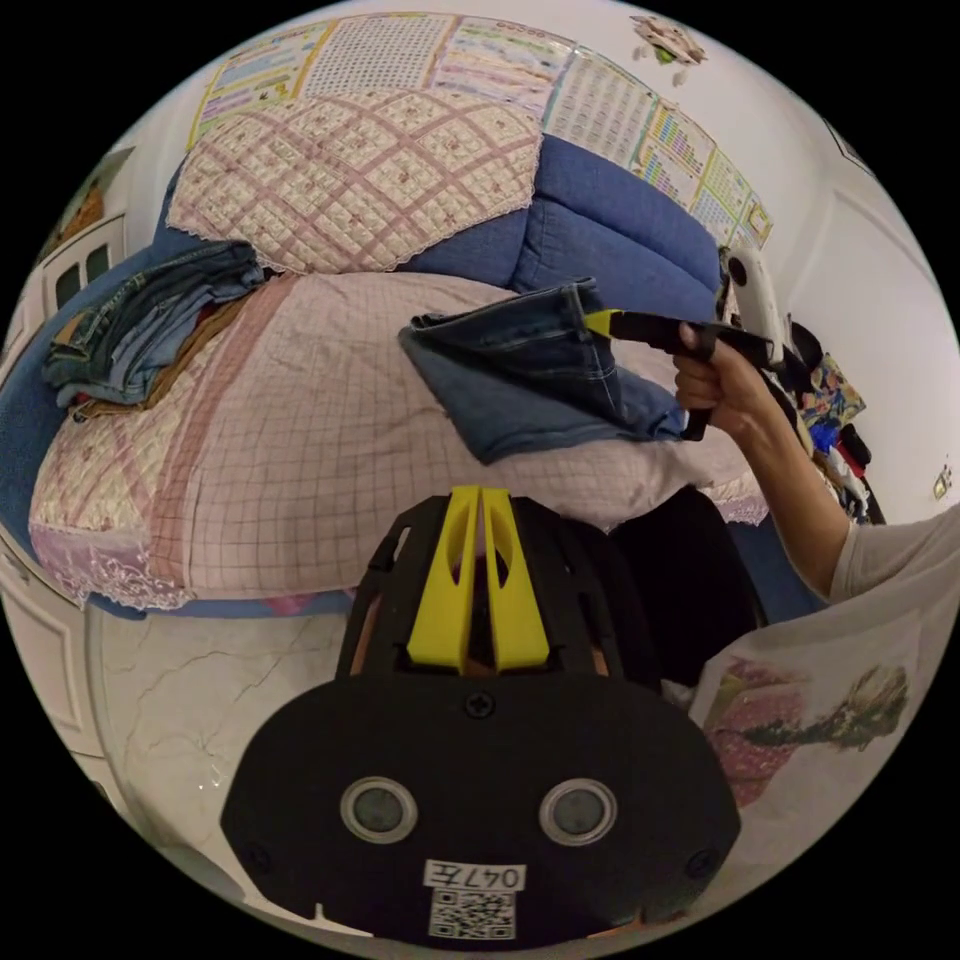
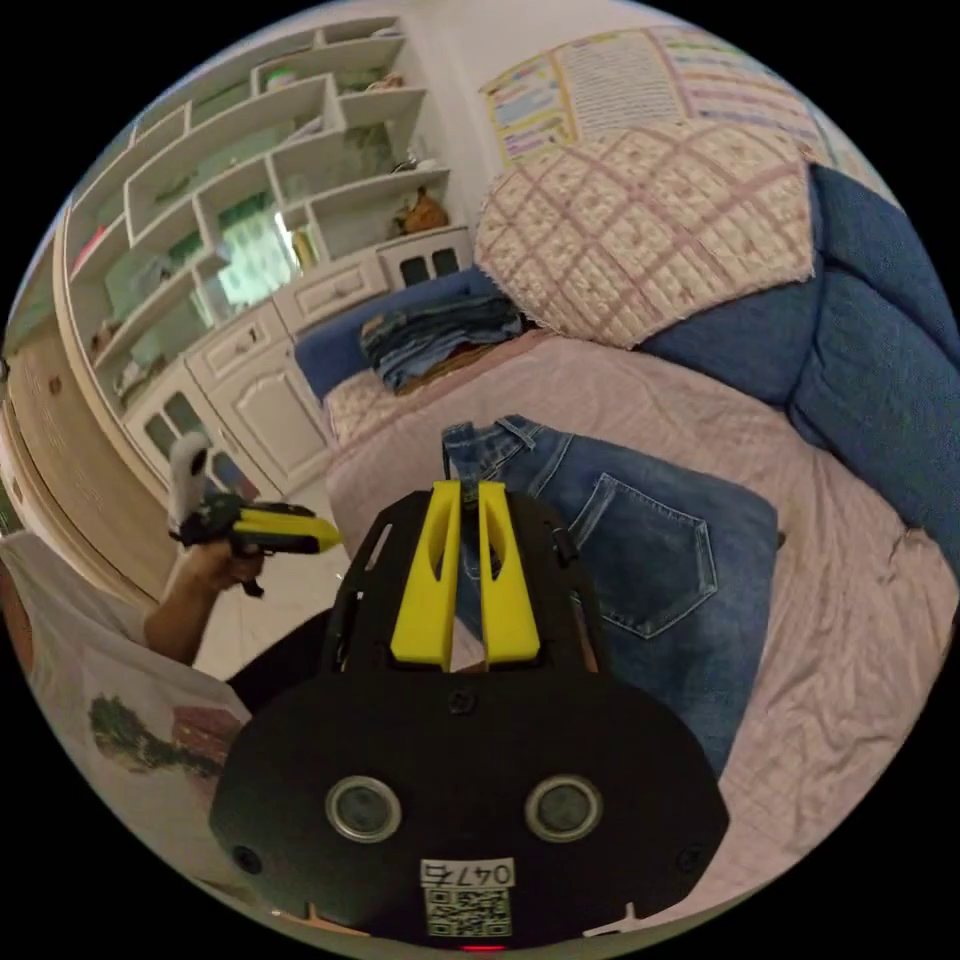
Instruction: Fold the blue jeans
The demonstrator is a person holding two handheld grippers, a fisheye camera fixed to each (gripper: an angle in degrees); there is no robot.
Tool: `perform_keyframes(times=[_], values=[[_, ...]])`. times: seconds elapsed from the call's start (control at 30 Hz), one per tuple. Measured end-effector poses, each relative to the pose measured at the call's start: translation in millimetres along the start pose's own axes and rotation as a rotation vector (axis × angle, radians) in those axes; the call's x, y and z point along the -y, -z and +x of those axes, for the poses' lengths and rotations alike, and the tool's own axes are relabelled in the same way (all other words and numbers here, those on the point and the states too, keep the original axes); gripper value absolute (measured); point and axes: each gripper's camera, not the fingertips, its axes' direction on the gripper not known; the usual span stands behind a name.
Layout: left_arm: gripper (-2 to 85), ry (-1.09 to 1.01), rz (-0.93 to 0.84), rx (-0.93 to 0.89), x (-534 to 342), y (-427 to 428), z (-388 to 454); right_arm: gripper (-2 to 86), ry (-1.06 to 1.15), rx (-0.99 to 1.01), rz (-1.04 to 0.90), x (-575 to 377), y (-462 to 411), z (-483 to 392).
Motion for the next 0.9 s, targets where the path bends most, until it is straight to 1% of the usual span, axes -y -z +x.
perform_keyframes(times=[0.03, 0.1, 0.17, 0.2, 0.27, 0.3, 0.37, 0.4, 0.47, 0.5, 0.53, 0.57, 0.6, 0.67, 0.8, 0.87, 0.9], values=[[-1.0, 0.006, -0.004, -0.005, 4.7, -2.5, -11.2, 0.6, -0.035, 0.003, 0.042, -12.1, 11.7, 17.7], [-1.0, 0.017, -0.006, -0.001, 11.4, -5.7, -27.8, 0.5, -0.075, -0.06, 0.131, -30.7, 42.4, 45.3], [-1.0, 0.026, -0.012, -0.002, 21.1, -9.1, -48.7, 0.5, -0.169, -0.172, 0.281, -65.3, 101.1, 91.0], [-1.0, 0.026, -0.009, -0.002, 23.7, -9.7, -53.7, 0.5, -0.198, -0.2, 0.317, -76.5, 116.9, 103.3], [-0.8, 0.034, 0.015, -0.002, 36.4, -13.8, -74.6, 0.5, -0.321, -0.343, 0.416, -130.1, 175.7, 150.4], [-0.8, 0.036, 0.017, -0.004, 40.4, -15.9, -79.9, 0.5, -0.351, -0.378, 0.429, -145.2, 188.3, 161.6], [-0.2, 0.064, -0.007, -0.015, 59.1, -28.7, -101.6, 0.5, -0.478, -0.495, 0.45, -211.6, 227.5, 205.0], [0.0, 0.077, -0.014, -0.017, 63.7, -32.3, -107.1, 0.5, -0.512, -0.525, 0.452, -229.4, 234.1, 215.8], [3.5, 0.126, -0.024, -0.037, 79.2, -47.9, -128.9, 0.5, -0.699, -0.619, 0.416, -302.1, 246.7, 264.8], [4.4, 0.142, -0.03, -0.043, 82.7, -52.6, -134.7, 0.5, -0.744, -0.626, 0.395, -319.6, 246.2, 278.2], [6.3, 0.17, -0.048, -0.058, 89.4, -63.1, -146.3, 0.5, -0.823, -0.59, 0.33, -352.1, 239.6, 306.8], [7.3, 0.199, -0.074, -0.073, 95.5, -74.8, -158.3, 0.6, -0.895, -0.513, 0.259, -382.0, 227.0, 334.6], [7.7, 0.216, -0.087, -0.079, 98.0, -80.0, -164.3, 0.6, -0.923, -0.483, 0.251, -396.2, 221.1, 344.9], [8.1, 0.263, -0.088, -0.097, 104.6, -88.0, -185.2, 0.9, -0.954, -0.39, 0.384, -442.5, 215.7, 363.5], [8.0, 0.287, -0.088, -0.111, 111.0, -91.4, -210.2, 3.5, -0.997, -0.32, 0.458, -482.5, 210.8, 382.0], [7.9, 0.286, -0.089, -0.105, 115.3, -93.9, -221.3, 8.0, -1.046, -0.306, 0.525, -506.3, 208.7, 390.3], [7.9, 0.286, -0.091, -0.102, 116.7, -94.7, -223.6, 8.7, -1.053, -0.298, 0.542, -511.6, 208.1, 392.4]])
